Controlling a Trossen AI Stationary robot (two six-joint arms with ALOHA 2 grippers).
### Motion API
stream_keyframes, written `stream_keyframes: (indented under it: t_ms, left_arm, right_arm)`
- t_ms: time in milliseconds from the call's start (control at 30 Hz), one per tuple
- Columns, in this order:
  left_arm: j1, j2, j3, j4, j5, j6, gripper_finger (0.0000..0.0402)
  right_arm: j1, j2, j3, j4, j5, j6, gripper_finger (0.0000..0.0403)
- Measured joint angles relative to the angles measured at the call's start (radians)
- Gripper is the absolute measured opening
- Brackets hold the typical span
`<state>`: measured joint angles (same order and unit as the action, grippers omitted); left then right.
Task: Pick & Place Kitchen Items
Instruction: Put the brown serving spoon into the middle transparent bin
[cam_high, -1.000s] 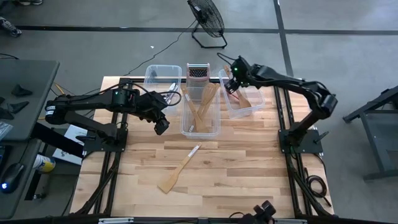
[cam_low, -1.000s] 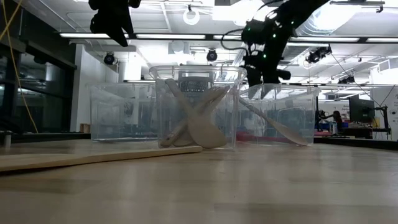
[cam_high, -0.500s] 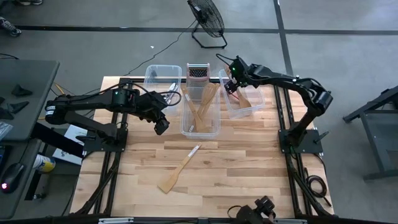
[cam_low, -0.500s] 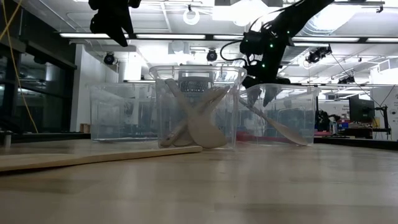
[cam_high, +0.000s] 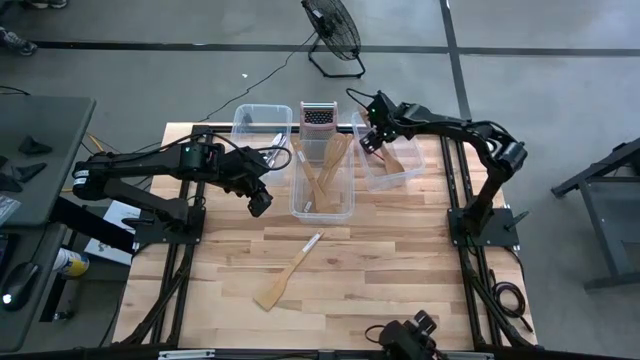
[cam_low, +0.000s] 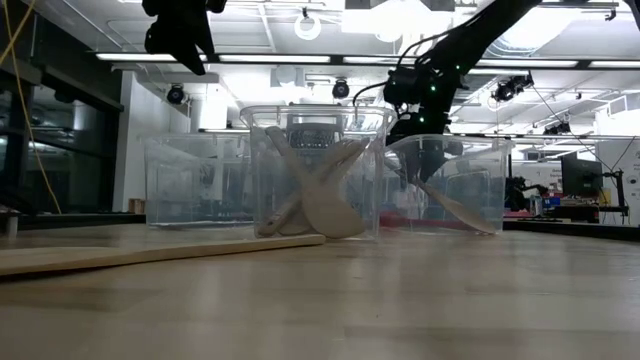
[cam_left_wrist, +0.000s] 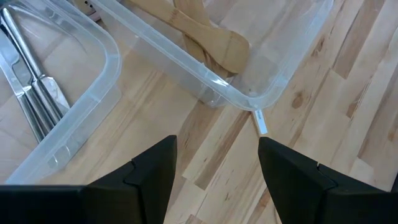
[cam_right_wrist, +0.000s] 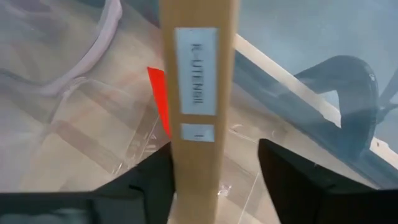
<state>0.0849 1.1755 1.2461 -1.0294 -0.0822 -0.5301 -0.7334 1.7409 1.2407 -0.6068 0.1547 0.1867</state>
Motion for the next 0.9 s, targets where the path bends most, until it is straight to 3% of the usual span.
stream_keyframes:
  t_ms: [300,567,900]
  left_arm:
    - [0.0,0.0,0.0,0.0,0.0,0.0,0.0225]
    - [0.0,0.0,0.0,0.0,0.0,0.0,0.0225]
    - [0.0,0.0,0.0,0.001,0.0,0.0,0.0225]
  right_arm:
    - [0.0,-0.005,0.0,0.001,-0.004,-0.012,0.0082]
    - [0.0,-0.026,0.0,-0.013,-0.002,-0.027,0.0082]
    - [0.0,-0.184,0.0,-0.009,-0.024,-0.018,0.0082]
